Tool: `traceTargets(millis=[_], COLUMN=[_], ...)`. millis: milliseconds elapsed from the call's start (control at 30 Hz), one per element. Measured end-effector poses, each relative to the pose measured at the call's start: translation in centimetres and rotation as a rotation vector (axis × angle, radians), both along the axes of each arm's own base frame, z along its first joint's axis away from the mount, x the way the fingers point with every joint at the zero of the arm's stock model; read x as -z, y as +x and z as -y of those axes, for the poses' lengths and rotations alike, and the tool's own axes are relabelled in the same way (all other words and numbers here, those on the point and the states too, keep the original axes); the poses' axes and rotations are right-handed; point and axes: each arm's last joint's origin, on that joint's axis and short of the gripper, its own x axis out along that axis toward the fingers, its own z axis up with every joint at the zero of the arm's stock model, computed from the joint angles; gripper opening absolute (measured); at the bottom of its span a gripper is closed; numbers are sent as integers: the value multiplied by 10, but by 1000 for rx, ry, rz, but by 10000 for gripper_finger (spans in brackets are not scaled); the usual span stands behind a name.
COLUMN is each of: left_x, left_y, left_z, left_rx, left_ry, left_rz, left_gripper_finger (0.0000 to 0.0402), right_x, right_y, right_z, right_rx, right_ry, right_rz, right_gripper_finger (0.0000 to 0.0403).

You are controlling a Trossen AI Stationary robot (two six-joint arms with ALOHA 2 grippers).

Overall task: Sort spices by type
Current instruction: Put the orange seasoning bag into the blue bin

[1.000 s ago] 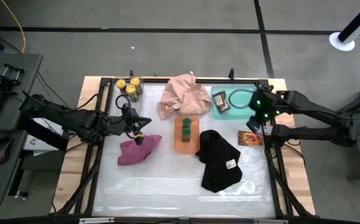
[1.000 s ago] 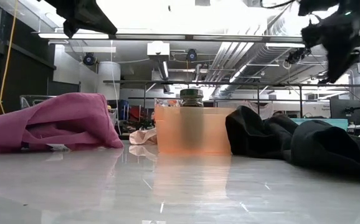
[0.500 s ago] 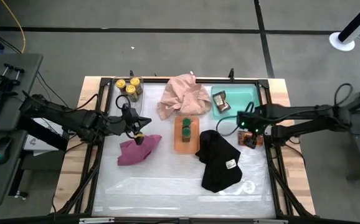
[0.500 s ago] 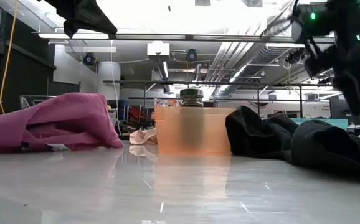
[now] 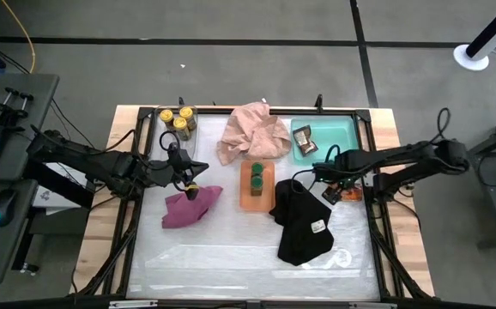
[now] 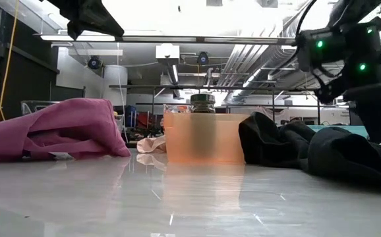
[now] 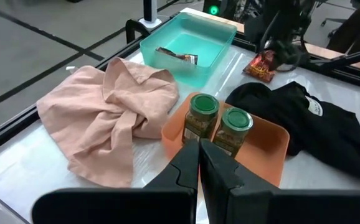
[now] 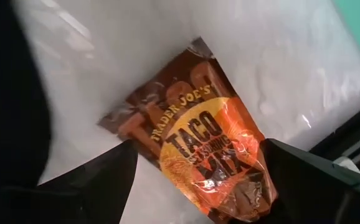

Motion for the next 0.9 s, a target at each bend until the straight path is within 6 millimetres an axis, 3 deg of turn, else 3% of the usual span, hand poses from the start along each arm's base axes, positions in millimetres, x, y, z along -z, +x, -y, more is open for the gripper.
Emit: traceTargets(millis=[433,567,700,900], left_x=[0,0,0,0], left_y=[0,0,0,0], left_z=[0,0,0,0], left_rx=[-5,-5,-5,7], left_ry=[-13,-13,-13,13], left_rz=[6,6,6,-7], left_gripper_finger=[0,0,0,0], right_x=[36,44,47,46], right_y=[16,19,21,19], right_z=[1,1,0,-1], right_rx=[-181,-216,-212,-192], right_ry=[81,117,137,148], right_rz=[-198,-221,-226,-224], right_gripper_finger=[342,320,241,55])
